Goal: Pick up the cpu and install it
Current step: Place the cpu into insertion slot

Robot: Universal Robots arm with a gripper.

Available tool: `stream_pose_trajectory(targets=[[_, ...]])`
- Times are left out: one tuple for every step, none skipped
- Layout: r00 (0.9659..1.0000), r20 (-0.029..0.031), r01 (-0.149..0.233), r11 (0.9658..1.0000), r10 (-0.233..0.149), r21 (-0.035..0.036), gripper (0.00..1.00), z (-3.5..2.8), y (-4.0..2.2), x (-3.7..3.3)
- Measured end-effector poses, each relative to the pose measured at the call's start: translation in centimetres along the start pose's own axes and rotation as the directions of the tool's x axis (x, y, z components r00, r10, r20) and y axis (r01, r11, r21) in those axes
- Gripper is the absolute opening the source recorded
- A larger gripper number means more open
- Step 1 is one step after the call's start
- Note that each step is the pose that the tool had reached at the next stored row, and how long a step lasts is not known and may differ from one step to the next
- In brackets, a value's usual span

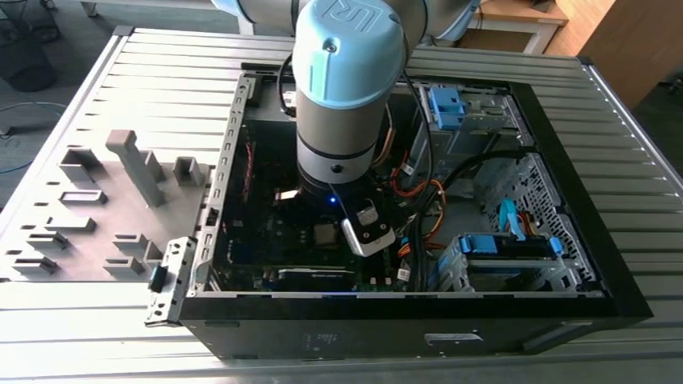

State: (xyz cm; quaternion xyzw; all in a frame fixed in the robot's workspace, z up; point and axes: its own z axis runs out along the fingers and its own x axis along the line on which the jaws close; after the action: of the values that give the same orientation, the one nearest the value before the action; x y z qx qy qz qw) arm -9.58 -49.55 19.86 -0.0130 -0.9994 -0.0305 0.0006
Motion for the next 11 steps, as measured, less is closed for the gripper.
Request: stream_pose_trajectory(targets=[[1.0,0.0005,-0.009,1.0,0.009,0.0,0.46,0.01,0.0,0.0],[0.9997,0.0014,-0.025,0.9997,0.025,0.0002,0.46,0.02,-0.01,-0.01],[0.9992,0.0024,-0.04,0.9992,0.04,0.0001,0.46,0.04,-0.01,-0.01],[0.9989,0.0028,-0.047,0.9989,0.047,-0.0001,0.46,0.05,-0.01,0.01],[0.9988,0.003,-0.05,0.9988,0.05,-0.0002,0.46,0.07,0.0,0.02],[0.9988,0.003,-0.05,0.9988,0.05,-0.0001,0.46,0.07,0.0,0.03],[0.9988,0.003,-0.05,0.9988,0.05,-0.0002,0.46,0.08,0.01,0.02],[0.9988,0.003,-0.049,0.9988,0.049,-0.0001,0.46,0.08,0.01,0.02],[0.9991,0.0025,-0.042,0.9991,0.042,0.0,0.46,0.09,0.01,0.03],[0.9996,0.0019,-0.029,0.9996,0.029,-0.0001,0.46,0.11,0.01,0.03],[0.9999,0.0011,-0.015,0.9999,0.015,-0.0001,0.46,0.13,0.01,0.04]])
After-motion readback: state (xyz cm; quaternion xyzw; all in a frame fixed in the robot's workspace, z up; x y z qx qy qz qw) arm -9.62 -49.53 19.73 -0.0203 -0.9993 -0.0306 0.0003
